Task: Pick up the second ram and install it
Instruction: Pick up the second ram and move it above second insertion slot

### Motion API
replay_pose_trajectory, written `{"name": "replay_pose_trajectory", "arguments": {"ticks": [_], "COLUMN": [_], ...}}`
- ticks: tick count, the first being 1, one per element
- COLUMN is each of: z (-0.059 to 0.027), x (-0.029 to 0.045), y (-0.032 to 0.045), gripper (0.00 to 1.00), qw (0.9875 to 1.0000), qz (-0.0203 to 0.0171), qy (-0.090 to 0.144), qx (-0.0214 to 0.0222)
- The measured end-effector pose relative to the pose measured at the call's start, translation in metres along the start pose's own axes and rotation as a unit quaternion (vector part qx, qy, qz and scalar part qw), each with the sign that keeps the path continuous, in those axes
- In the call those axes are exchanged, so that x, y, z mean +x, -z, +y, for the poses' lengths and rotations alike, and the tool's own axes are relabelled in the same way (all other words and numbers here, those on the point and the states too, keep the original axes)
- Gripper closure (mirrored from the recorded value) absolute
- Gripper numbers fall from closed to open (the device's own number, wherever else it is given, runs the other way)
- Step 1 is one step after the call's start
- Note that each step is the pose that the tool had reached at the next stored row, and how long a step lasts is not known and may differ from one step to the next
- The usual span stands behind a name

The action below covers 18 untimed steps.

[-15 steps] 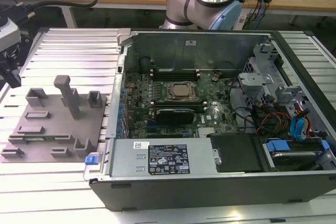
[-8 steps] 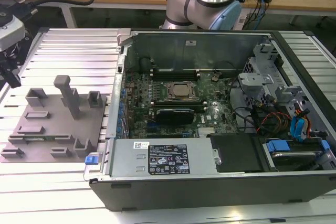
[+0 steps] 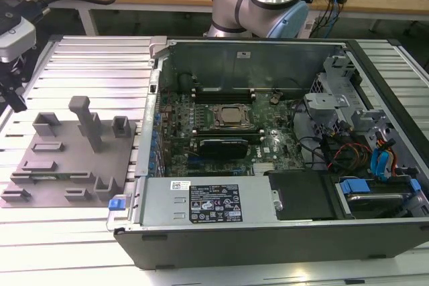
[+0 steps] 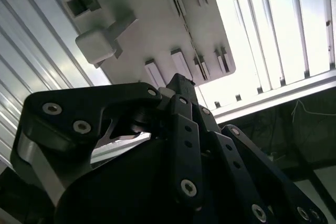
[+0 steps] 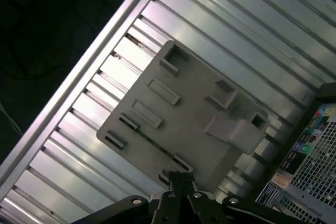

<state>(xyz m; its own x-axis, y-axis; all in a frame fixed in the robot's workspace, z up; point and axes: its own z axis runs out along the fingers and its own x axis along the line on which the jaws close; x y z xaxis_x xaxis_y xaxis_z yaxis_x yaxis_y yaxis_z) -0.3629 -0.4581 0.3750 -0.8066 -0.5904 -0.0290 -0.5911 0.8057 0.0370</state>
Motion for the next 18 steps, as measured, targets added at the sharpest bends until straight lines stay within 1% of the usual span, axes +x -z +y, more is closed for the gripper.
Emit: {"name": "replay_pose_trajectory", "arguments": {"ticks": [7, 10, 12, 14, 18], "z": [0.0, 0.0, 0.0, 0.0, 0.0], "x": [0.0, 0.0, 0.0, 0.0, 0.0], "y": [0.0, 0.0, 0.0, 0.0, 0.0], "gripper": [0.92, 0.92, 0.92, 0.92, 0.92], "qw": [0.9996, 0.9992, 0.9986, 0.9977, 0.9963], "qz": [0.001, 0.0015, 0.002, 0.0025, 0.0032], "qy": [0.027, 0.041, 0.053, 0.067, 0.086], "qx": [-0.0008, -0.0012, -0.0016, -0.0019, -0.0025]}}
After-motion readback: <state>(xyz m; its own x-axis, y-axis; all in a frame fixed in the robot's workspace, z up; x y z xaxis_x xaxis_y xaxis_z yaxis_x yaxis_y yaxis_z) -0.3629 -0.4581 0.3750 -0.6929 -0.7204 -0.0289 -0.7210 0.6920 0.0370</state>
